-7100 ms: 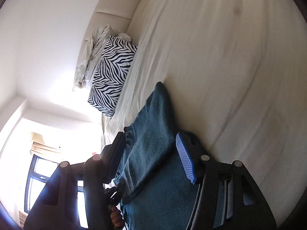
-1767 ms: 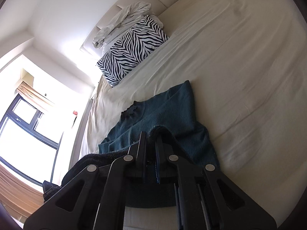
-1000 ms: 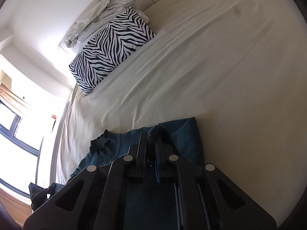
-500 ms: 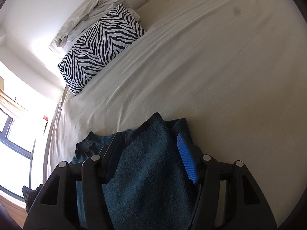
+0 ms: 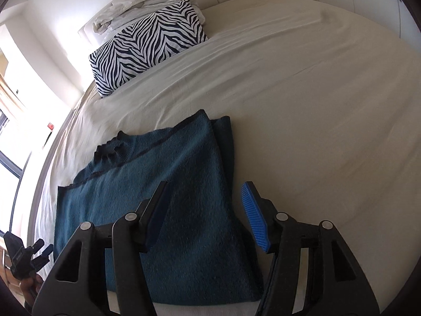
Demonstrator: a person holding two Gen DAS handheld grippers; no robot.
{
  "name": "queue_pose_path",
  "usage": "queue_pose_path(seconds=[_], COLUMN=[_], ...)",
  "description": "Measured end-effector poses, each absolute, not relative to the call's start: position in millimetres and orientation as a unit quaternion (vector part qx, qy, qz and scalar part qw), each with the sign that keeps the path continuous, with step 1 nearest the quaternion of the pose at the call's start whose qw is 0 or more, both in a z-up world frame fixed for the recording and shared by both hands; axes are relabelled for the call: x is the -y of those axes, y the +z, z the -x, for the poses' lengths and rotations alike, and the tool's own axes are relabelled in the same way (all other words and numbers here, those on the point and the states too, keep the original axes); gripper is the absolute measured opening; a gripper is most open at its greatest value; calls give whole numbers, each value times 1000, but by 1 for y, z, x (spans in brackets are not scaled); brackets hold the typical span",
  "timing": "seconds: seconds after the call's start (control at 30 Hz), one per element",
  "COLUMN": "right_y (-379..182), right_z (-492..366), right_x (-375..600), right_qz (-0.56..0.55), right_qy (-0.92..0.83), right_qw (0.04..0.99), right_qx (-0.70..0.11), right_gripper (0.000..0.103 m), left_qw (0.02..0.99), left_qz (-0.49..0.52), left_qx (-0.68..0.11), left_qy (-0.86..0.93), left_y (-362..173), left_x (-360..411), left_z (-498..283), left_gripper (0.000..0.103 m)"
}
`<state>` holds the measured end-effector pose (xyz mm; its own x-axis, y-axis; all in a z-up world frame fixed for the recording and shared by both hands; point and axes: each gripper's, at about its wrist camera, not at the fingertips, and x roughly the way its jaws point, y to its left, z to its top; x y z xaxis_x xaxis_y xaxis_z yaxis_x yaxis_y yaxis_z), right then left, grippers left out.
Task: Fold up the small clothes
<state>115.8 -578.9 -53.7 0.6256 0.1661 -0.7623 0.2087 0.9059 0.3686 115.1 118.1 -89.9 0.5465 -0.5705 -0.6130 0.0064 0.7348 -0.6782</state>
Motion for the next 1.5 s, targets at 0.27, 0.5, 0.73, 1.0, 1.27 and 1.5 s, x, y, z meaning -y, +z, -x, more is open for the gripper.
queue_pose_path(seconds=[0.27,0.5,0.73,1.0,1.27,1.5], right_y=[-58,-65,-72,-72,-62,-62], right_z=[-94,-88,-85,-81,-76,-70], right_x=[579,584,579,579,573,579], right_qz=[-187,-182,-158,-148,-127,-142], right_qy=[-12,-12,-12,-21,-23,-26], right_qw=[878,872,866,867,875,874], right_qx=[-441,-454,-474,-476,-466,-465], right_gripper=[51,43,34,7,5,5], left_qw=[829,837,845,852,854,850], left_qz=[291,270,248,224,222,229], left_qx=[-450,-451,-452,-451,-449,-452], left_qy=[-161,-148,-144,-143,-141,-140], left_y=[-99,-102,-100,-99,-98,-102], left_x=[-111,-108,-103,-99,-98,-103], left_z=[-113,-110,-108,-108,-108,-104], left_gripper=[37,21,18,8,8,8])
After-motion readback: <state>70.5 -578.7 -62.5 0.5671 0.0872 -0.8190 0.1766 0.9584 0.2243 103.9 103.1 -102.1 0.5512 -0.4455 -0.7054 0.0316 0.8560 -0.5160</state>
